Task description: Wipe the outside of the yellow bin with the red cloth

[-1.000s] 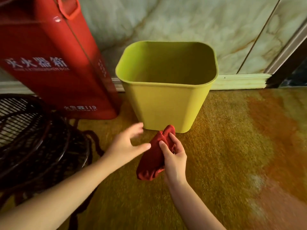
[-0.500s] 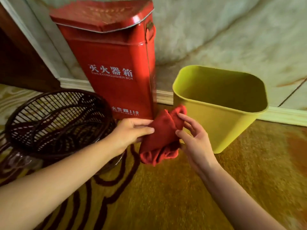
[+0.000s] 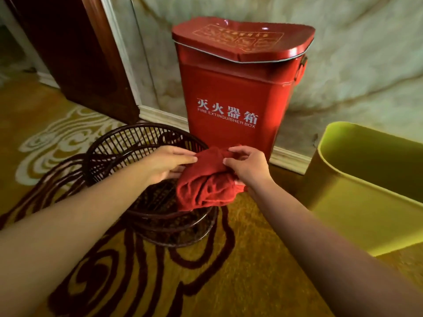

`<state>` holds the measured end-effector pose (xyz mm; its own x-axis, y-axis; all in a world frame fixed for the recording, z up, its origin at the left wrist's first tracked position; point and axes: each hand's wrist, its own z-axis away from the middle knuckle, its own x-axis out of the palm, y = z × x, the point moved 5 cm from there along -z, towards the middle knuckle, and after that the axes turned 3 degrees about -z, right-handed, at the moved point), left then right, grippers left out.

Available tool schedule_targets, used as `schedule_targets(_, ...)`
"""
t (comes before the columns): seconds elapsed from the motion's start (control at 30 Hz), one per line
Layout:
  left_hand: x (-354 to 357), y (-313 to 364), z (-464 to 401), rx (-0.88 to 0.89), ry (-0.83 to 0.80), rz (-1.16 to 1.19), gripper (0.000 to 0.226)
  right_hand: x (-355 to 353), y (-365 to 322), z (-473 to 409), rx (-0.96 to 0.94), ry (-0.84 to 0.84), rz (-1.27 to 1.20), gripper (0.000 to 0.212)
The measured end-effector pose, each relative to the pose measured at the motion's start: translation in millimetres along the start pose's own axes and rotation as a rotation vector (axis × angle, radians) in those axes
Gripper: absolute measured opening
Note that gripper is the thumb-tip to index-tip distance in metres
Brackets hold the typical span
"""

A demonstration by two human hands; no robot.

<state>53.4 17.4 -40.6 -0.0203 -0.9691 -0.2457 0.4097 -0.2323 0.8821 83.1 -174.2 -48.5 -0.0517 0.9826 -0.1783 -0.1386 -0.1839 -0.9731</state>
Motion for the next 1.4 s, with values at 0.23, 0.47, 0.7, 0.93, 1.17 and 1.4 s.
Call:
schedule_targets(0.23, 14, -44, -15, -0.033, -0.159, -0.089, 0.044, 19, 52, 1, 0.177, -0.182, -0.107, 0.068)
schedule_targets(0.47, 6, -41, -18, 0.26, -0.079, -0.256, 0.039, 24, 63, 6, 0.039, -0.32, -0.204, 0.089)
schedule_targets(0.7, 0, -78, -27, -0.036, -0.018, 0.047, 0.009, 21, 70, 8, -0.032, -0.261, -0.144, 0.081)
schedule_targets(0.93, 2, -86, -31, -0.145, 0.068, 0.069, 0.001, 19, 92, 9, 0.055, -0.19, -0.154, 0.099)
schedule_targets(1.17, 13, -93, -30, -0.298, -0.075, 0.117, 0.011, 15, 104, 11, 0.122, -0.192, -0.204, 0.095)
schedule_targets(1.4, -4, -75, -32, -0.246, -0.108, 0.1, 0.017, 13, 80, 7, 0.086, -0.278, -0.114, 0.089)
